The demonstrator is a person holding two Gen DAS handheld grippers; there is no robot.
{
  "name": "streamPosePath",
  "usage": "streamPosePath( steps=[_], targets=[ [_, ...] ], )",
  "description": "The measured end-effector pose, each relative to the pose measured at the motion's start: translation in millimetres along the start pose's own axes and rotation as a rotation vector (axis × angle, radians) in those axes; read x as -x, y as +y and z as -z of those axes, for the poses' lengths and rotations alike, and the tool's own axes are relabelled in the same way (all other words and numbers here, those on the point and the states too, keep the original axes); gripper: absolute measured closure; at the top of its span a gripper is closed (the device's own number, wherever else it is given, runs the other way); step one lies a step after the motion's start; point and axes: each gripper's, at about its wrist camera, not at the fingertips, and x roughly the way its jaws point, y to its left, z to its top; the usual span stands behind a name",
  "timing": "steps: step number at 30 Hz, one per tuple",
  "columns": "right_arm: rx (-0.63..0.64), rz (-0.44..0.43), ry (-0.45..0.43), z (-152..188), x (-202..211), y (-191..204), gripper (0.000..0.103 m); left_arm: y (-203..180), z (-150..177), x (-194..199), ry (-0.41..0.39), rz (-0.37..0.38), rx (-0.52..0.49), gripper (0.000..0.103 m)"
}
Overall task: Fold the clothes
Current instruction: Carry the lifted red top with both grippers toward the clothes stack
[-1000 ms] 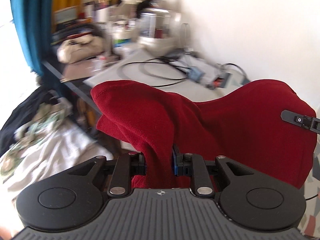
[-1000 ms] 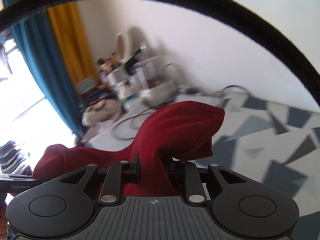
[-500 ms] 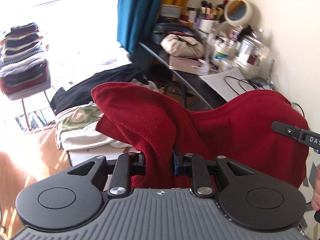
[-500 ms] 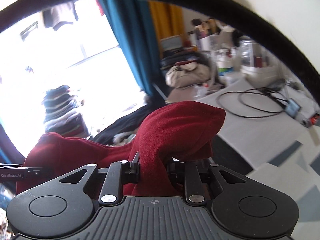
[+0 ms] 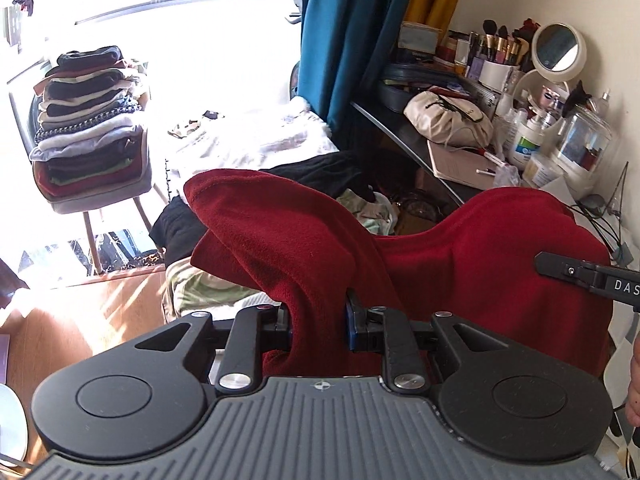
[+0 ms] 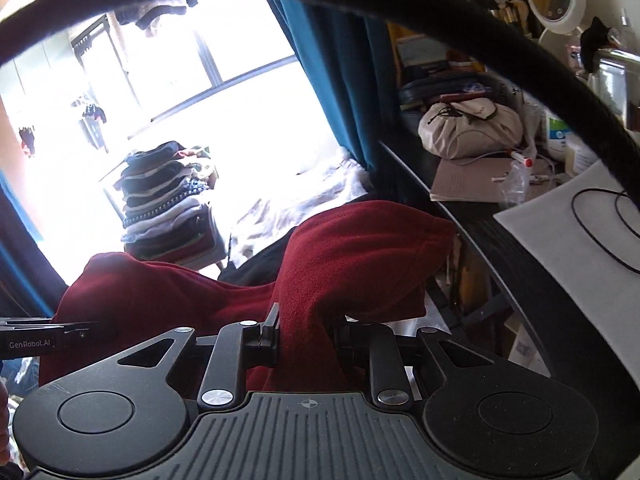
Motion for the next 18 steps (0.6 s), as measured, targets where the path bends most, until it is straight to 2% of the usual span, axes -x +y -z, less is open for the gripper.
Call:
streamPosePath(
  steps=[5, 11, 18],
  targets=[
    [0.054, -0.031, 0.019, -29.6, -57.9, 25.2, 0.083, 40.0, -16.3, -18.7, -0.005, -0.025, 0.056, 0.081],
    [0.087, -0.039, 0.077, -33.3, -125.0, 73.7, 0.083, 101.6, -23.6, -40.8, -0.006, -0.027, 0.115, 0.081],
    [0.089, 0.032, 0.104, -26.6, -192.0, 162.5, 0.083, 203.2, -32.6, -64.7, 0.005, 0.023, 0.103, 0.081]
  ],
)
